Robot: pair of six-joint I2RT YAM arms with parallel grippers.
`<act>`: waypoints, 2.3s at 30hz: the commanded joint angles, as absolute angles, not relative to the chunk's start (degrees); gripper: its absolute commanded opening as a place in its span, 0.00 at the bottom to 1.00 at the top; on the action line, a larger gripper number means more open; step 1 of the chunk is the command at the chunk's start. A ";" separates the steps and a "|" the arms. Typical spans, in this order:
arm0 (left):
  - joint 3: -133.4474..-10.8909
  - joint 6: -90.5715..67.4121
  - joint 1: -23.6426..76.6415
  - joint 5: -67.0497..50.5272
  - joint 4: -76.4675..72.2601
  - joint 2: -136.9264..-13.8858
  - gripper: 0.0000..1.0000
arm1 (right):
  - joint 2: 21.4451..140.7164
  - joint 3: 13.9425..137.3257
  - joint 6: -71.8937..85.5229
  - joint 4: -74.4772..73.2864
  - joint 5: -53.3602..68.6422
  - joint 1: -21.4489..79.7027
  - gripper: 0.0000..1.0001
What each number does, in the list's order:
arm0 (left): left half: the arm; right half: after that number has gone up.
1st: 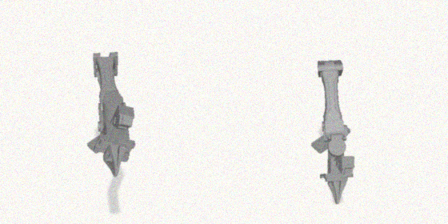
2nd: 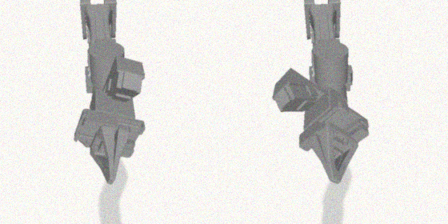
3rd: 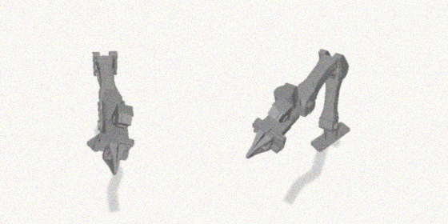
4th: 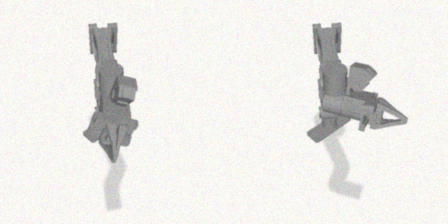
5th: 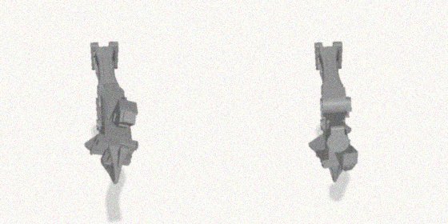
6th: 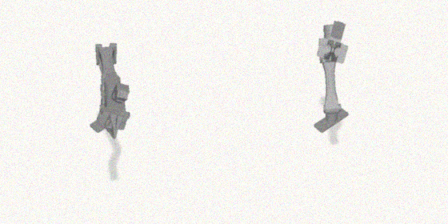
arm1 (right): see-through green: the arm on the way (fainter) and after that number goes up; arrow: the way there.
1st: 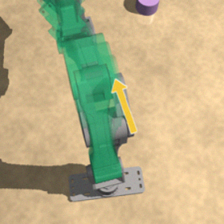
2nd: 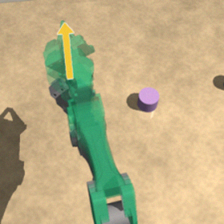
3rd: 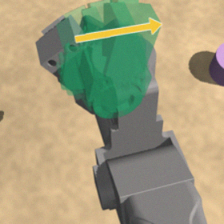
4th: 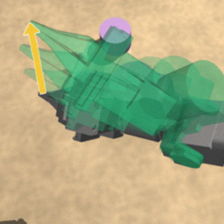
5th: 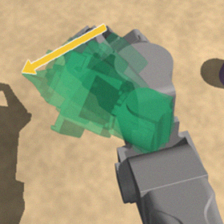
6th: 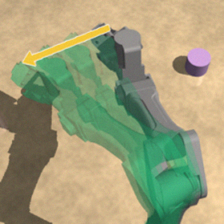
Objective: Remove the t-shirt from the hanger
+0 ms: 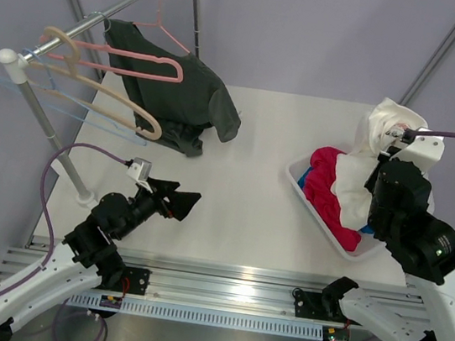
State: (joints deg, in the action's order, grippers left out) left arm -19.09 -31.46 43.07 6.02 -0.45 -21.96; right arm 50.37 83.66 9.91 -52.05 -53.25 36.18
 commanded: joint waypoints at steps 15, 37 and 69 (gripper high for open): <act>-20.57 -32.61 43.33 4.57 -2.55 -20.57 0.99 | 51.67 49.41 31.08 -28.93 -31.20 9.50 0.00; -20.39 -32.61 43.33 5.27 -2.81 -21.36 0.99 | 69.44 40.51 48.52 -19.60 -23.82 -7.12 0.26; -19.69 -34.36 43.33 5.54 -3.07 -21.01 0.99 | 39.45 38.50 40.86 -31.12 8.36 -7.12 0.00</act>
State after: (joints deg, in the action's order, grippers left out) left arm -19.11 -33.21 43.07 5.26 0.30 -21.37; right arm 37.85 40.07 39.66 -34.06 8.56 -6.98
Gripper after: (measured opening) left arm 0.987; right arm 0.007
